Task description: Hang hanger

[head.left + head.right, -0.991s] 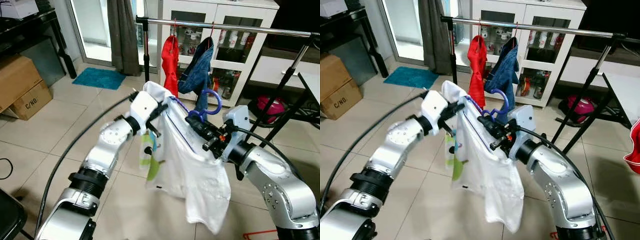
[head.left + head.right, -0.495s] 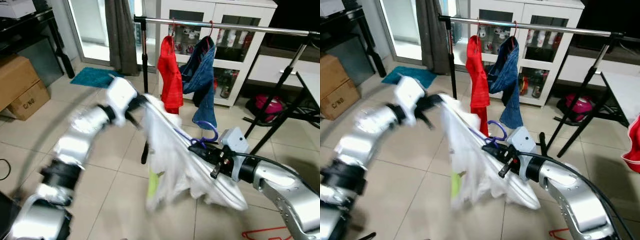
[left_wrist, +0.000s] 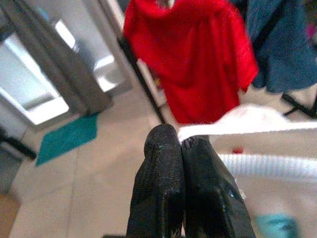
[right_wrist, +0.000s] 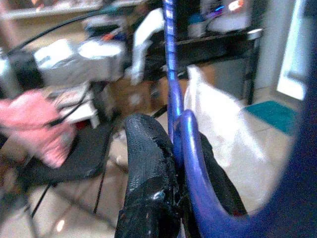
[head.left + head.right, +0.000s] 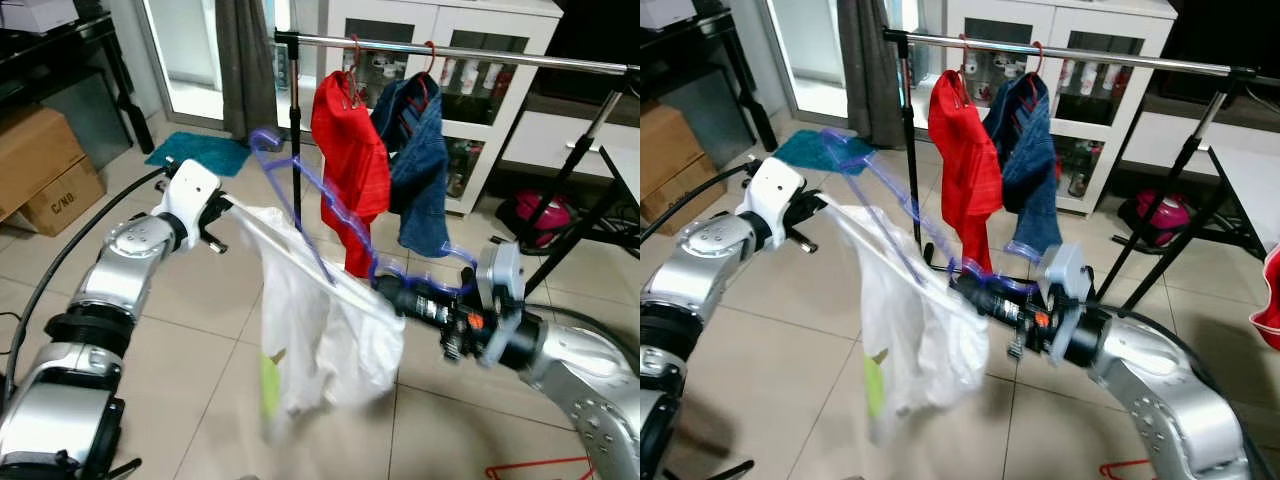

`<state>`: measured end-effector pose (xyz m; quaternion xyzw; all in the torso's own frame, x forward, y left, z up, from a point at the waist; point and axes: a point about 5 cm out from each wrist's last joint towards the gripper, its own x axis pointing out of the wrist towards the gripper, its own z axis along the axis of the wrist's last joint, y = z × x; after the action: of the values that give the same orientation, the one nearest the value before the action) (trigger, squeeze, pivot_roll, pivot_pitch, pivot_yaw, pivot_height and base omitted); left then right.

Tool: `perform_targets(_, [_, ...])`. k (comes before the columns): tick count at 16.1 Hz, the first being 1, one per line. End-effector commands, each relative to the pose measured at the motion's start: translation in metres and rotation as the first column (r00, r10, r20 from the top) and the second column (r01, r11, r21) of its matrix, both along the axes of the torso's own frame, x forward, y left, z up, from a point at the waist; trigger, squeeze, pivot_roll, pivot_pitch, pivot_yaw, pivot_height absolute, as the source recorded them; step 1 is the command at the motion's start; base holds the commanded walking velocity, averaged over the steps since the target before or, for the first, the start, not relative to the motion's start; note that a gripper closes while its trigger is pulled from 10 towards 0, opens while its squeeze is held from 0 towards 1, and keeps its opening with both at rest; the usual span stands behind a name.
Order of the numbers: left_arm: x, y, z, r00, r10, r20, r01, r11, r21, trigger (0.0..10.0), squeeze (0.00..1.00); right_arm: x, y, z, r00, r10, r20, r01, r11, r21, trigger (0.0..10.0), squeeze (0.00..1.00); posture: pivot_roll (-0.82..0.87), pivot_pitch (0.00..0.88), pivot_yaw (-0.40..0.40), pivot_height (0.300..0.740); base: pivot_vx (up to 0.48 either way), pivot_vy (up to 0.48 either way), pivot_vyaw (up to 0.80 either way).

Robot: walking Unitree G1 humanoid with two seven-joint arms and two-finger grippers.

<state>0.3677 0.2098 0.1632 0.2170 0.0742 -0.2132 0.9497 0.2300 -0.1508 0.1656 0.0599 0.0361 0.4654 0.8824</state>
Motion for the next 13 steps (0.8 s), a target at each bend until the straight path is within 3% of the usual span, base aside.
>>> perform_targets(1, [-0.008,-0.029,0.003,0.984,-0.178,0.006,0.178,0.981,-0.074,0.0,0.00,0.022,-0.009,0.002,0.972,-0.234,-0.013,0.234,0.971,0.040,0.0,0.00,-0.17,0.000,0.007,0.740,0.000,0.000,0.00])
perform_targets(2, [-0.014,-0.041,0.001,0.968,-0.251,-0.007,0.249,0.964,-0.093,0.0,0.00,0.028,-0.009,0.002,0.953,-0.302,-0.024,0.303,0.950,0.072,0.0,0.00,-0.17,0.000,0.006,0.740,0.000,0.000,0.00])
perform_targets(4, [-0.037,-0.072,-0.005,0.885,-0.464,-0.041,0.454,0.879,-0.149,0.0,0.00,0.045,-0.018,0.004,0.858,-0.506,-0.083,0.513,0.842,0.170,0.0,0.00,-0.16,0.000,0.006,0.740,0.000,0.000,0.00])
perform_targets(5, [-0.048,-0.081,-0.006,0.843,-0.534,-0.061,0.518,0.838,-0.169,0.0,0.00,0.051,-0.025,0.003,0.794,-0.598,-0.112,0.608,0.770,0.195,0.0,0.00,-0.16,0.000,0.004,0.740,0.000,0.000,0.00])
perform_targets(6, [-0.054,-0.084,-0.007,0.822,-0.565,-0.076,0.545,0.818,-0.182,0.0,0.00,0.053,-0.029,0.002,0.770,-0.628,-0.116,0.638,0.744,0.198,0.0,0.00,-0.16,0.000,0.003,0.740,0.000,0.000,0.00])
perform_targets(7, [-0.066,-0.085,-0.008,0.793,-0.602,-0.099,0.576,0.792,-0.202,0.0,0.00,0.055,-0.039,-0.003,0.696,-0.709,-0.119,0.717,0.674,0.176,0.0,0.00,-0.16,0.000,0.006,0.740,0.000,0.000,0.00])
perform_targets(8, [-0.068,-0.073,-0.008,0.858,-0.507,-0.077,0.484,0.851,-0.205,0.0,0.00,0.055,-0.042,-0.015,0.643,-0.754,-0.132,0.765,0.641,0.062,8.1,0.00,-0.16,0.000,0.011,0.740,0.000,0.000,0.00])
perform_targets(9, [-0.068,-0.068,-0.008,0.887,-0.457,-0.068,0.435,0.876,-0.210,0.0,0.00,0.053,-0.039,-0.020,0.655,-0.744,-0.130,0.751,0.660,0.007,10.0,0.00,-0.17,0.000,0.012,0.740,0.000,0.000,0.00])
perform_targets(10, [-0.064,-0.054,-0.010,0.957,-0.288,-0.037,0.270,0.931,-0.245,4.3,0.00,0.046,-0.036,-0.031,0.667,-0.736,-0.119,0.733,0.676,-0.073,10.0,0.00,-0.16,0.000,0.011,0.740,0.000,0.000,0.00])
perform_targets(11, [-0.066,-0.043,-0.013,0.988,-0.151,-0.030,0.136,0.946,-0.296,10.0,0.00,0.038,-0.035,-0.038,0.662,-0.745,-0.087,0.734,0.667,-0.129,10.0,0.00,-0.16,0.000,0.004,0.740,0.000,0.000,-0.62])
perform_targets(13, [-0.077,-0.031,-0.022,0.999,0.020,-0.048,-0.036,0.928,-0.371,10.0,0.00,0.026,-0.032,-0.044,0.622,-0.774,-0.115,0.769,0.632,-0.095,10.0,0.00,-0.14,0.000,-0.002,0.740,0.000,0.000,-0.80])
